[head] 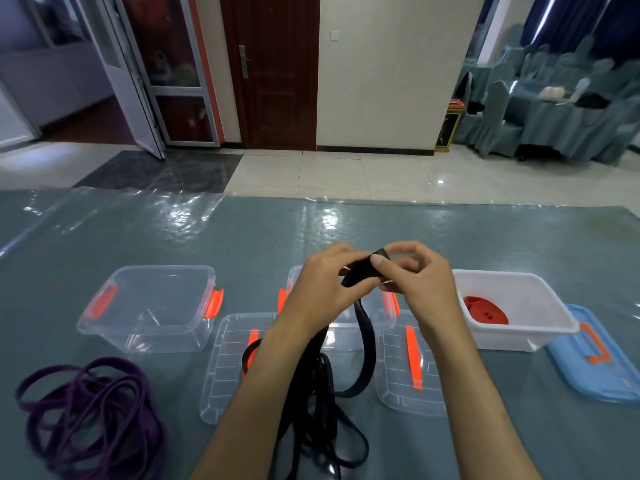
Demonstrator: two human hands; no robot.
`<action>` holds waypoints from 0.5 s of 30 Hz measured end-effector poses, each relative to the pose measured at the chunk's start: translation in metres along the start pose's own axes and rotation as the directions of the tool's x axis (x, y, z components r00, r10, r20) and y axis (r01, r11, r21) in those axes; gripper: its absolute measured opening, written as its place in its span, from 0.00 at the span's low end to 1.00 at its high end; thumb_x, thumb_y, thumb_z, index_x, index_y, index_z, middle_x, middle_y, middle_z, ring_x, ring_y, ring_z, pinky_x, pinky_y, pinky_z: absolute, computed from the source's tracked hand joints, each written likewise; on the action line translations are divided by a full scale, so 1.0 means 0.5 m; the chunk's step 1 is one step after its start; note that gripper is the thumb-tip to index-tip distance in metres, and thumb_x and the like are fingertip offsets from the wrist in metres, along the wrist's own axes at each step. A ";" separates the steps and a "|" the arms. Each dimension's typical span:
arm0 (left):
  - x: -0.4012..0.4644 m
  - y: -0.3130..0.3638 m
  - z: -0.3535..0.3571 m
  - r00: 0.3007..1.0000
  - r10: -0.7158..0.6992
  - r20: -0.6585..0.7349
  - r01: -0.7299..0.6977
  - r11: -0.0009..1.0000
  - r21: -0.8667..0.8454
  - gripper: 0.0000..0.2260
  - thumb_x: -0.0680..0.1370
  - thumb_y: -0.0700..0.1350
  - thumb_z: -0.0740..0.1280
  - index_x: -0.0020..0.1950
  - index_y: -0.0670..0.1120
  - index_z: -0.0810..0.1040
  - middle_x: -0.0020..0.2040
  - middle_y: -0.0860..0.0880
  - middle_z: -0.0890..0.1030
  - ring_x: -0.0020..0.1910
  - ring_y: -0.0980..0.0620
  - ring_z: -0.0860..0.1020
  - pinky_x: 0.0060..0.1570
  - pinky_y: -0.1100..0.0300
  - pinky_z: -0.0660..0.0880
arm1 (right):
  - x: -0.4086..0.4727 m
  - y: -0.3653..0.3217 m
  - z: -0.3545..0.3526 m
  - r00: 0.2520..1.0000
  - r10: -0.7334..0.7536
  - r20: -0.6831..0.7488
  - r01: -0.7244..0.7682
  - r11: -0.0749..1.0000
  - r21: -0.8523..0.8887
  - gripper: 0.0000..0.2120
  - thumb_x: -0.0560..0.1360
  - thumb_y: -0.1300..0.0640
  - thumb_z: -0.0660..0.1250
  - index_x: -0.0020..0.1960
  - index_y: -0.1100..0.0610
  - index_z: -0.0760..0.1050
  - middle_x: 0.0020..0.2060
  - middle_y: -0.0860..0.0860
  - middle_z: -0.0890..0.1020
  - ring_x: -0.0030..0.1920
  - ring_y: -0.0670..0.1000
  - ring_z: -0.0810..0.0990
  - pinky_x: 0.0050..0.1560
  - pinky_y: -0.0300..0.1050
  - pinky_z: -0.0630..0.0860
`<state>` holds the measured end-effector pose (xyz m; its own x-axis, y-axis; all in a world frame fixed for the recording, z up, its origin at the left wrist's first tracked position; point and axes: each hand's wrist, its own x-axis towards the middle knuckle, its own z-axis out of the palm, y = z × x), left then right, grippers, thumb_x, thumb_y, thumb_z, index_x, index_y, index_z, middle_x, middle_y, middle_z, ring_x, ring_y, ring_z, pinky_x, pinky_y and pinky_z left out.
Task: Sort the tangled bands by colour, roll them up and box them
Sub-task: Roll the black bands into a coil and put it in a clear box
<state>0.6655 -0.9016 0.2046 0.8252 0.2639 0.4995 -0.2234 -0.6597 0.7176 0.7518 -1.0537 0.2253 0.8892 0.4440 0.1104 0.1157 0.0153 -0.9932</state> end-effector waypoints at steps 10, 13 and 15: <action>0.028 -0.026 -0.013 0.997 -0.055 -0.049 0.050 0.993 -0.103 0.23 0.74 0.47 0.82 0.67 0.47 0.82 0.52 0.52 0.85 0.54 0.53 0.83 0.59 0.58 0.81 | 0.033 0.011 0.015 0.971 0.221 0.092 -0.239 0.919 0.314 0.07 0.71 0.54 0.79 0.46 0.52 0.82 0.42 0.56 0.88 0.39 0.50 0.86 0.40 0.39 0.82; 0.038 -0.022 -0.002 0.984 0.002 -0.180 -0.016 0.997 -0.071 0.17 0.74 0.45 0.82 0.59 0.45 0.82 0.50 0.52 0.85 0.52 0.54 0.84 0.57 0.57 0.82 | 0.050 0.013 0.016 0.956 0.266 0.126 -0.291 0.919 0.267 0.12 0.68 0.46 0.80 0.43 0.52 0.83 0.44 0.54 0.87 0.45 0.49 0.86 0.43 0.39 0.81; 0.041 -0.023 0.009 0.950 0.076 -0.302 -0.086 0.996 -0.020 0.13 0.74 0.44 0.82 0.54 0.43 0.83 0.49 0.50 0.86 0.50 0.54 0.85 0.54 0.57 0.82 | 0.058 0.010 0.018 0.952 0.268 0.145 -0.294 0.932 0.210 0.13 0.72 0.44 0.78 0.44 0.54 0.86 0.42 0.54 0.85 0.45 0.48 0.85 0.45 0.39 0.81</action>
<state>0.6873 -0.8917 0.2042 0.6101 0.4133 0.6760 -0.3044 -0.6654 0.6816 0.7744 -1.0327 0.2231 0.8136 0.5570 -0.1664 -0.2467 0.0717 -0.9664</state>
